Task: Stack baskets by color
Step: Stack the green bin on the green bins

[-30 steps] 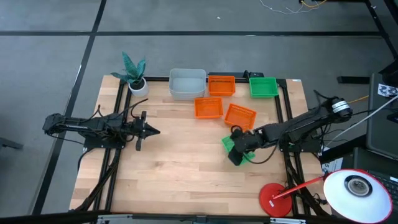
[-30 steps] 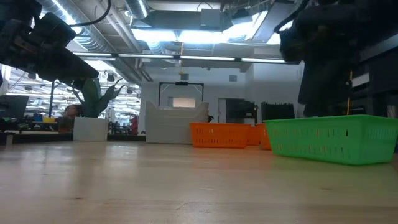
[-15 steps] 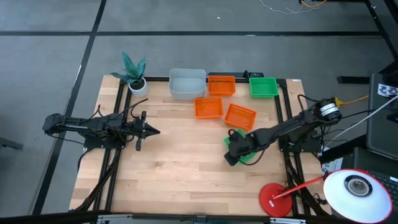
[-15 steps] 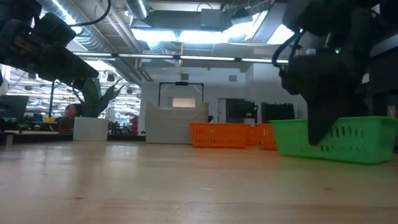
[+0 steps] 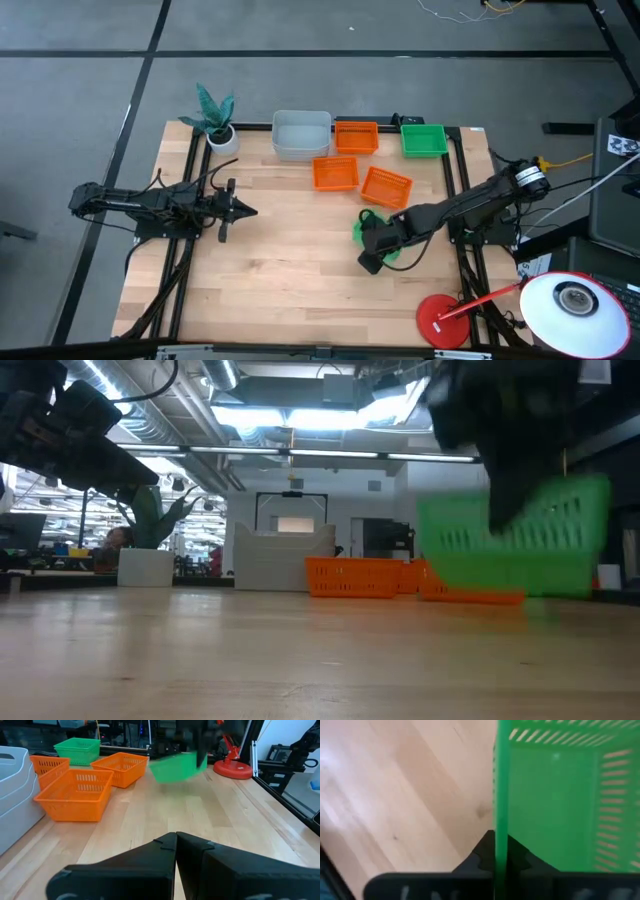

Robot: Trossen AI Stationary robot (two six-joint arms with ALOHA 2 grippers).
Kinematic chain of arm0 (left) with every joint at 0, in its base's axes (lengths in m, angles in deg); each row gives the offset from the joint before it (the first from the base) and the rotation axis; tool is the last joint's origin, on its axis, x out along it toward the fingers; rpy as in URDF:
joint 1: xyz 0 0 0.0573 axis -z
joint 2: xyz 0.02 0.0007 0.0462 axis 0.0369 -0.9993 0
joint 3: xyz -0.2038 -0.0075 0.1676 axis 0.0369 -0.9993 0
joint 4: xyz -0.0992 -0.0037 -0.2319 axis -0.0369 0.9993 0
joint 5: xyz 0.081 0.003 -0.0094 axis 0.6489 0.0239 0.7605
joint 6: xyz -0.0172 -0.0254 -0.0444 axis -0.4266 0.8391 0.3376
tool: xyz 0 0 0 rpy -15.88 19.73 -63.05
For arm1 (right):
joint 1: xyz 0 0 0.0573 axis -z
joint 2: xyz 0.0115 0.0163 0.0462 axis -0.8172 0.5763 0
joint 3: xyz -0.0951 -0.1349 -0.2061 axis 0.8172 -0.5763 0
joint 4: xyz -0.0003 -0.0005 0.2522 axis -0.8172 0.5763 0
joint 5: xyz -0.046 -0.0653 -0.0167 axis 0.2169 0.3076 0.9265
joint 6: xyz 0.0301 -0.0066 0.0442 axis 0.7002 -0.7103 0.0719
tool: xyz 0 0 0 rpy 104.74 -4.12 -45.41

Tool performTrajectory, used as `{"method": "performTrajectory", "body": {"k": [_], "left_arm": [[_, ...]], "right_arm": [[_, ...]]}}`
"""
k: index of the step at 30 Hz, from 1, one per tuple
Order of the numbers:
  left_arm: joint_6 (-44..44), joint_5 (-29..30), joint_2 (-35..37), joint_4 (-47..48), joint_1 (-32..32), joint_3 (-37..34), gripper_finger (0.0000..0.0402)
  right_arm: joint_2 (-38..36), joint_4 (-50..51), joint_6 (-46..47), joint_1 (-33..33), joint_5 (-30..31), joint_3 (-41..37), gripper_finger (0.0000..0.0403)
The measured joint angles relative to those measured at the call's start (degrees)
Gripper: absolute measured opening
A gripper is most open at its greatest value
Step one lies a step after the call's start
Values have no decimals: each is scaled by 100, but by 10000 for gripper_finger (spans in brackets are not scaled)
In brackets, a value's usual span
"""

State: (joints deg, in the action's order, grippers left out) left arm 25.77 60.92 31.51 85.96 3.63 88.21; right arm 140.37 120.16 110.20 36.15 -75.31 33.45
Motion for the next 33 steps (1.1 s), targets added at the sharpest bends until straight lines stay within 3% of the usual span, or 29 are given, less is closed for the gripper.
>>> {"method": "performTrajectory", "body": {"k": [2, 8, 11, 14, 18, 22, 27, 33], "left_arm": [[0, 1, 0, 1, 0, 0, 0], [0, 0, 0, 0, 0, 0, 0], [0, 1, 0, 0, 0, 0, 0], [0, 0, 0, 2, 0, 0, 0], [0, 0, 1, 2, 0, 0, 0], [0, 0, 1, 0, 0, 0, 0], [0, 1, 0, 0, 0, 0, 0], [0, 0, 0, 1, 0, 0, 0]], "right_arm": [[2, 730, -493, -48, 470, 632, 4], [0, 3515, -2035, 76, 2908, 2081, 2], [0, 4669, -2516, 452, 3418, 2495, 1], [-2, 5173, -3237, 1035, 3376, 2719, 1], [-73, 5063, -4705, 2050, 3097, 2759, 1], [-57, 5133, -5584, 3222, 3010, 2744, 0], [-51, 5091, -6998, 4522, 2277, 2744, 0], [237, 5027, -8390, 5346, 1963, 2744, 0]]}}
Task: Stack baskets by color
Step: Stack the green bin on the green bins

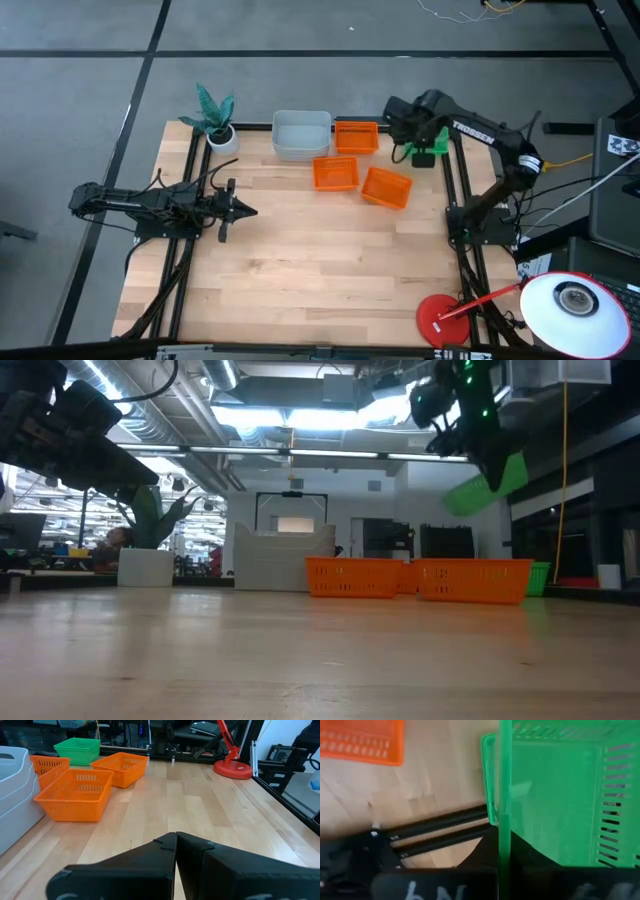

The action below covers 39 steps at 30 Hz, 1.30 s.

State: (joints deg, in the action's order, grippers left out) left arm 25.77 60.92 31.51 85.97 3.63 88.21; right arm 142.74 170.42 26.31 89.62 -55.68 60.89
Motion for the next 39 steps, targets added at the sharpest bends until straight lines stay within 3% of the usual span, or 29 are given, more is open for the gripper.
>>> {"method": "performTrajectory", "body": {"k": [9, 15, 21, 27, 32, 39], "left_arm": [[0, 1, 1, -1, 0, 0, 0], [0, 1, 0, -1, 0, 0, 0], [0, 0, 1, -1, 0, 0, 0], [0, 0, 1, -1, 0, 0, 0], [0, 0, 0, -1, 0, 0, 0], [0, 1, 1, -1, 0, 0, 0]], "right_arm": [[1007, -12, -310, 614, 391, -2, 0], [1207, -419, -778, 801, 382, -4, 0], [1049, -623, -1089, 964, 12, -79, 0], [455, -1144, -1381, 1259, -46, -1050, 0], [-67, -2154, -1839, 1342, -50, -1787, 0], [-230, -2781, -2298, 1423, -138, -2387, 0]]}}
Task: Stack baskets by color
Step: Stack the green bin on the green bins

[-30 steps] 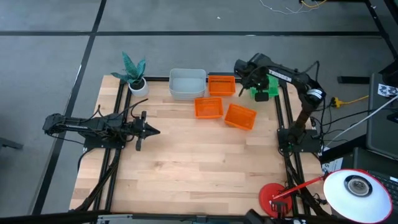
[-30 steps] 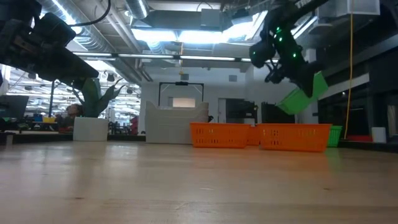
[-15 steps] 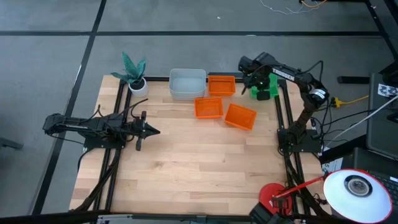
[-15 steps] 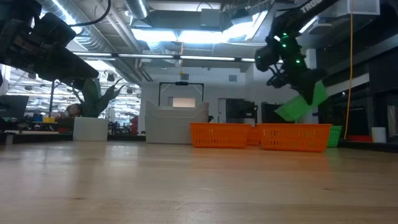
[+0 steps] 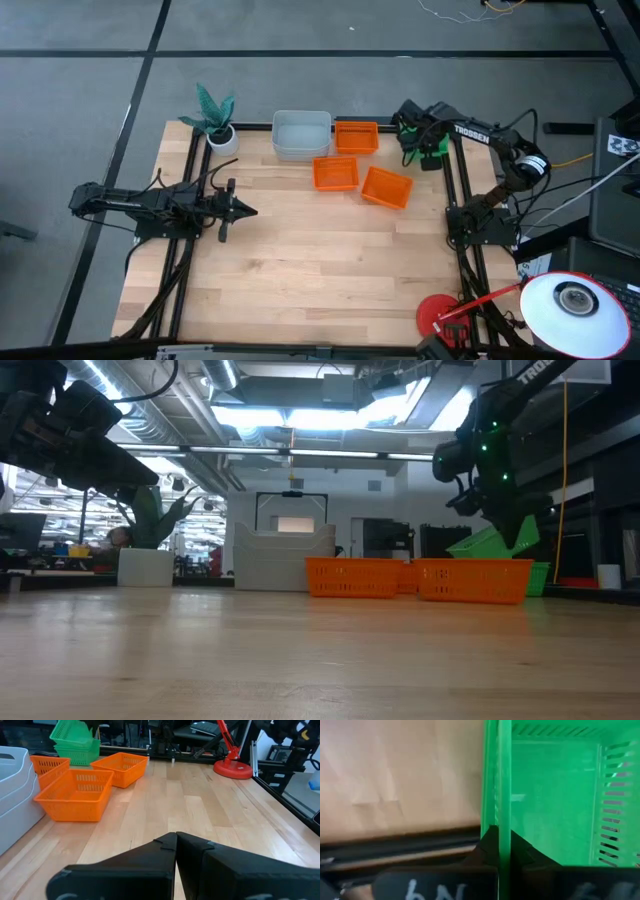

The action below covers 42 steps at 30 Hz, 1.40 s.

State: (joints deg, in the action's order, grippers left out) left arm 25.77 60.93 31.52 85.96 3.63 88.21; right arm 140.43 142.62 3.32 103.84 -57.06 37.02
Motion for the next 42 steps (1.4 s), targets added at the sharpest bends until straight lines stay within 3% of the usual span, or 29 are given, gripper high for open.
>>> {"method": "performTrajectory", "body": {"k": [13, 23, 35, 42], "left_arm": [[0, -1, 1, 0, 0, -1, 0], [0, 0, 0, 0, 0, -1, 0], [0, -1, 1, 0, 0, 0, 0], [0, -1, -1, 0, 0, -2, 0]], "right_arm": [[2, -626, 66, 112, -427, -201, 19], [2, -680, 232, 152, -422, -199, 24], [2, -697, 514, 374, -411, -195, 112], [2, -766, 784, 367, -407, -190, 119]]}}
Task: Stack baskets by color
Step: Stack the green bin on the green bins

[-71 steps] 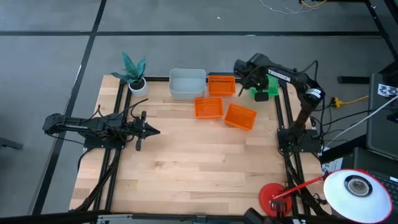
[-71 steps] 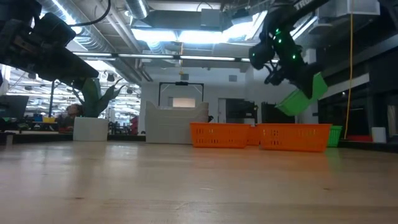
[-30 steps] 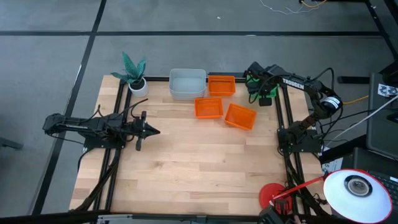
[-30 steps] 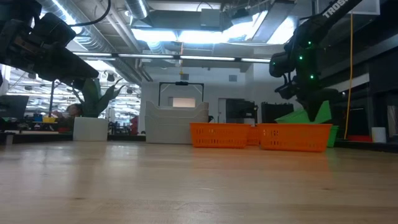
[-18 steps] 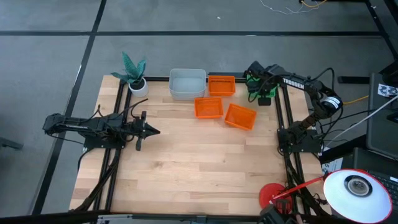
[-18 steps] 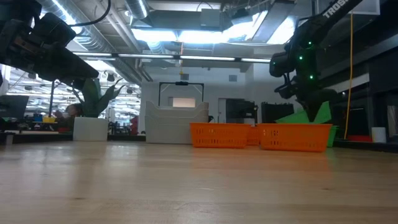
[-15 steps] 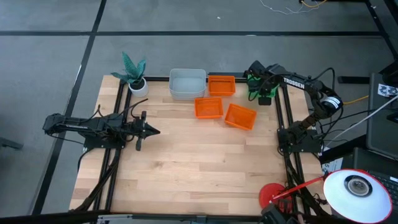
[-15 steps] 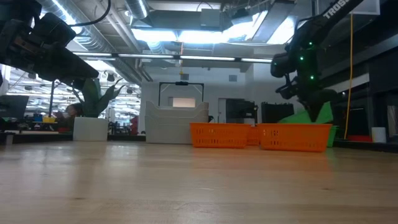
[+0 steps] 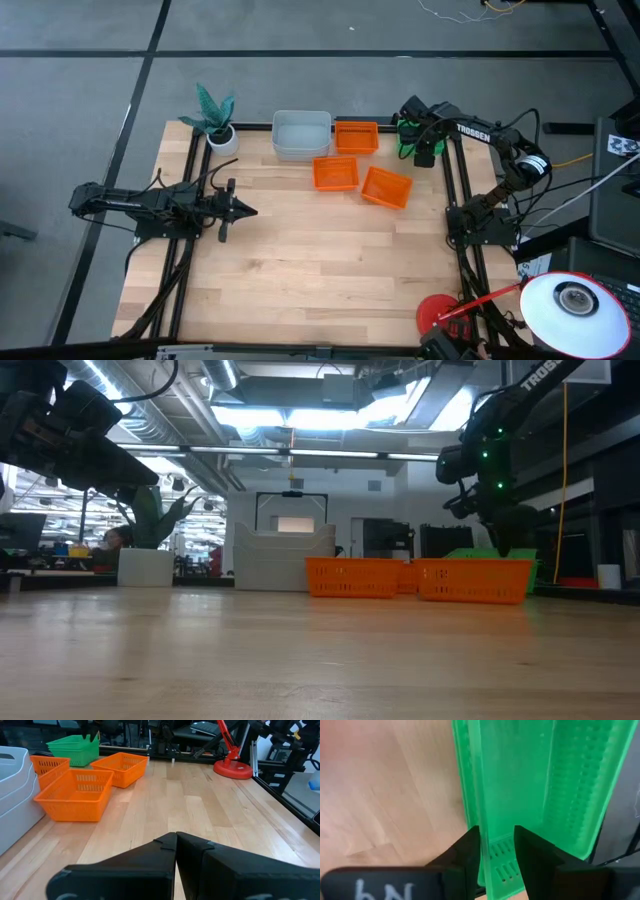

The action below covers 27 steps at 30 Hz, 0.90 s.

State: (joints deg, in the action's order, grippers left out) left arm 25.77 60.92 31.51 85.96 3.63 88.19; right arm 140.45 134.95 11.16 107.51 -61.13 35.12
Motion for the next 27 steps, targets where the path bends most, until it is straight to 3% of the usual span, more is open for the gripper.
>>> {"method": "performTrajectory", "body": {"k": [7, 15, 17, 22, 27], "left_arm": [[0, 0, 0, 0, 0, 0, 0], [0, 0, 0, 2, 0, 0, 0], [0, 1, 1, 1, 0, 0, 0], [0, 0, 1, 1, 0, 1, 0], [-2, 0, 0, 2, 0, 2, 0]], "right_arm": [[0, 969, 560, -121, 5, 504, 119], [-11, 1721, 2113, -205, -39, 1447, 119], [-11, 1845, 2343, -197, -461, 1479, 119], [-11, 1892, 2554, -207, -2355, 1155, 119], [-11, 1724, 2584, -203, -2563, 642, 119]]}}
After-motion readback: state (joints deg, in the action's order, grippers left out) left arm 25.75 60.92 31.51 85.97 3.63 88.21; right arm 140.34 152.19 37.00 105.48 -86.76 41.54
